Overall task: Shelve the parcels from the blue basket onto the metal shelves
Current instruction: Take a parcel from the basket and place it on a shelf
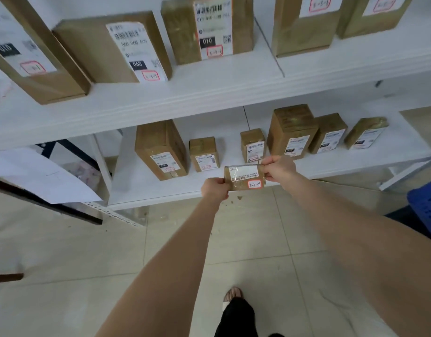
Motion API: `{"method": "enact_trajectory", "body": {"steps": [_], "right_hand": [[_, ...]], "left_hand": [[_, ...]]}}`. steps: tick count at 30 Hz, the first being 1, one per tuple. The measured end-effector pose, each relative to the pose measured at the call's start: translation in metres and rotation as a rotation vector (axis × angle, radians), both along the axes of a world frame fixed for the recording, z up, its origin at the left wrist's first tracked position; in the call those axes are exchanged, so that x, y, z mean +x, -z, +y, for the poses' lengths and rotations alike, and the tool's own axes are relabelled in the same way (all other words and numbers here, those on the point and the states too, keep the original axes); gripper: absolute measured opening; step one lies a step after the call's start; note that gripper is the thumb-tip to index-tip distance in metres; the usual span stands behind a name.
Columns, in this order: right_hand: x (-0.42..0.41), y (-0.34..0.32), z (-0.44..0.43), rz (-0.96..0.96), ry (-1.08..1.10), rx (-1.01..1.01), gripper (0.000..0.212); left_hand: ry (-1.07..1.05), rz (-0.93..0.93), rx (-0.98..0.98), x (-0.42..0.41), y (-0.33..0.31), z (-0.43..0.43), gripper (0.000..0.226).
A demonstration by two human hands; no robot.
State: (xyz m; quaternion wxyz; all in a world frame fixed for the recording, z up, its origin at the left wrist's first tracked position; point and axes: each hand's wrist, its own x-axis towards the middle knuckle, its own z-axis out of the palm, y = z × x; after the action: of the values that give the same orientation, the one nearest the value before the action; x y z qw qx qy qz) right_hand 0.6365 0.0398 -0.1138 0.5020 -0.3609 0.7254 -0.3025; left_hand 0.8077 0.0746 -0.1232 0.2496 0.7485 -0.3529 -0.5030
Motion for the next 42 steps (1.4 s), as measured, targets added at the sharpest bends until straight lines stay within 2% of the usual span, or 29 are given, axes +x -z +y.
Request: {"method": "enact_trajectory", "body": {"steps": [3, 12, 15, 17, 19, 22, 31, 37, 42], "right_hand": [[0.004, 0.042, -0.014, 0.016, 0.010, -0.019, 0.015], [0.004, 0.147, -0.062, 0.125, 0.024, -0.159, 0.019], [0.005, 0.171, -0.076, 0.074, 0.065, -0.207, 0.018], [0.005, 0.184, -0.084, 0.070, 0.067, -0.249, 0.019], [0.006, 0.192, -0.090, 0.087, 0.055, -0.288, 0.019], [0.006, 0.200, -0.098, 0.090, 0.059, -0.346, 0.019], [-0.010, 0.212, -0.106, 0.128, 0.075, -0.438, 0.026], [-0.021, 0.221, -0.093, 0.114, 0.072, -0.446, 0.023], [-0.051, 0.228, -0.075, 0.243, 0.131, -0.396, 0.019]], "left_hand": [[0.053, -0.077, -0.025, 0.000, 0.038, -0.013, 0.008], [0.055, -0.104, -0.140, -0.003, 0.127, -0.059, 0.022], [0.048, -0.110, -0.190, -0.001, 0.150, -0.071, 0.011], [0.037, -0.100, -0.215, -0.001, 0.163, -0.079, 0.022], [0.022, -0.094, -0.252, 0.000, 0.173, -0.084, 0.014], [-0.019, -0.124, -0.292, 0.002, 0.183, -0.092, 0.028], [-0.086, -0.064, -0.409, -0.008, 0.208, -0.103, 0.021], [-0.063, -0.092, -0.435, -0.018, 0.215, -0.098, 0.017], [0.008, -0.068, -0.376, -0.046, 0.218, -0.082, 0.032]]}}
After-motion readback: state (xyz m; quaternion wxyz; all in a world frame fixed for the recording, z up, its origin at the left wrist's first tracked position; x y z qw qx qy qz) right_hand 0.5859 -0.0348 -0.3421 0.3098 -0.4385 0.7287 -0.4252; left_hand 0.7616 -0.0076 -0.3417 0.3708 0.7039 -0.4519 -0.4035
